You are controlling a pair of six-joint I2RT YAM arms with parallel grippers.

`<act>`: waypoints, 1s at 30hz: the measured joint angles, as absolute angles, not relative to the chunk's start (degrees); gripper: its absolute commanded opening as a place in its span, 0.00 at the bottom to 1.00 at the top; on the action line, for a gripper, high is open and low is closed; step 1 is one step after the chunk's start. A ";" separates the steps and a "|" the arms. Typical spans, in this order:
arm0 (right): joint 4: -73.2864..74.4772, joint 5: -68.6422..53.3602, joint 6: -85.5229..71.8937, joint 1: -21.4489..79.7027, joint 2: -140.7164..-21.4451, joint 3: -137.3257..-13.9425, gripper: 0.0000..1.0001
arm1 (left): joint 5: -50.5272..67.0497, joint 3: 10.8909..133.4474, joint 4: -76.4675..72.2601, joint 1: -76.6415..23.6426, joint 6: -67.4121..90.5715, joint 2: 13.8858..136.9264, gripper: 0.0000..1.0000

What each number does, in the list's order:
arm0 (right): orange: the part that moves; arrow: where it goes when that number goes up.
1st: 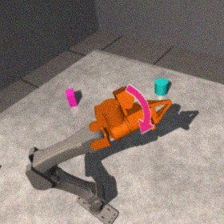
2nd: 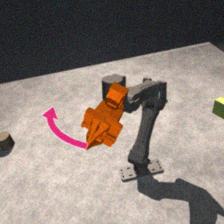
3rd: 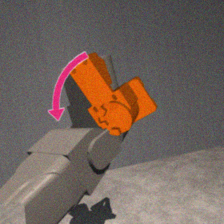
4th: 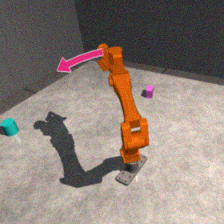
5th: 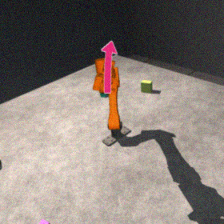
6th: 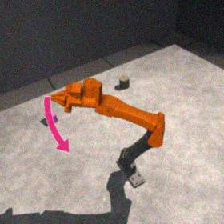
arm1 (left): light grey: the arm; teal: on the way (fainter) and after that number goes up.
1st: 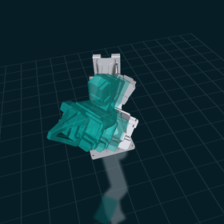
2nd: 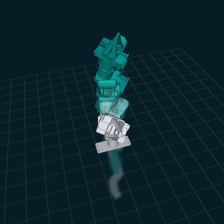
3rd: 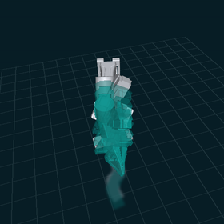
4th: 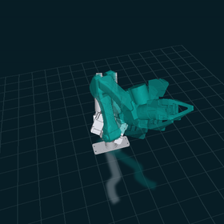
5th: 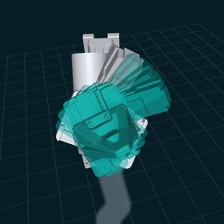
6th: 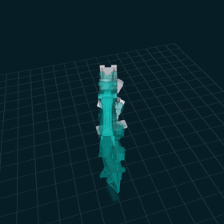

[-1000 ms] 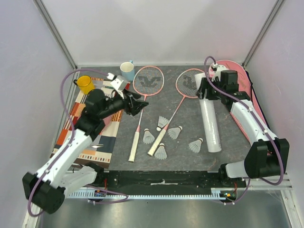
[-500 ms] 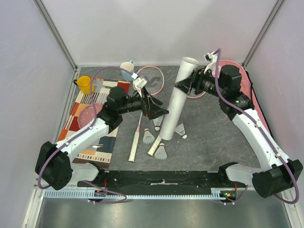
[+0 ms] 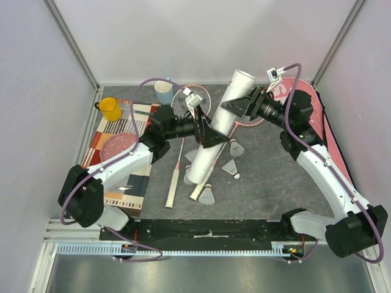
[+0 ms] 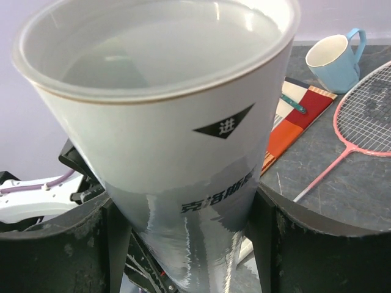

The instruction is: Pack up the badminton gear

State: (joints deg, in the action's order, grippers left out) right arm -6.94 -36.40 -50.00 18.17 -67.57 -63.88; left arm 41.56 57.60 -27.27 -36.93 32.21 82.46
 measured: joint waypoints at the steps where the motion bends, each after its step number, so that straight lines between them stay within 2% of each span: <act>1: -7.68 -36.45 -50.57 18.17 -67.53 -63.55 0.56 | 42.41 57.60 -27.81 -37.10 32.73 82.89 0.98; 7: -9.93 -36.64 -52.18 18.41 -66.98 -61.45 0.57 | 44.73 57.65 -29.12 -37.39 34.83 83.99 0.94; 13: -10.68 -36.60 -52.60 19.29 -65.82 -59.24 0.64 | 45.69 59.11 -29.10 -37.36 35.33 83.99 0.83; 14: -10.72 -36.58 -52.60 19.42 -65.67 -59.00 0.65 | 45.69 59.40 -28.95 -37.36 35.33 83.99 0.79; 21: -10.61 -36.21 -52.38 19.79 -65.28 -58.63 0.65 | 45.87 60.42 -27.11 -37.36 34.98 83.99 0.70; 22: -10.52 -36.18 -52.31 19.77 -65.28 -58.63 0.67 | 45.98 60.49 -26.83 -37.36 34.81 83.96 0.70; 23: -10.31 -36.18 -52.21 19.79 -65.21 -58.63 0.74 | 46.19 60.53 -26.57 -37.36 34.63 83.96 0.66; 26: -9.56 -36.16 -51.94 19.88 -65.01 -58.63 0.98 | 46.94 60.64 -25.67 -37.36 34.00 83.88 0.64; 30: -7.35 -36.01 -49.52 19.94 -64.12 -59.09 0.98 | 47.72 60.80 -20.60 -37.01 31.40 83.46 0.62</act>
State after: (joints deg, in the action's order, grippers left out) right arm -7.35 -36.01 -49.52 19.94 -64.12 -59.09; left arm 47.72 60.80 -20.60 -37.01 31.40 83.46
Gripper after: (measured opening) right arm 0.974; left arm 0.732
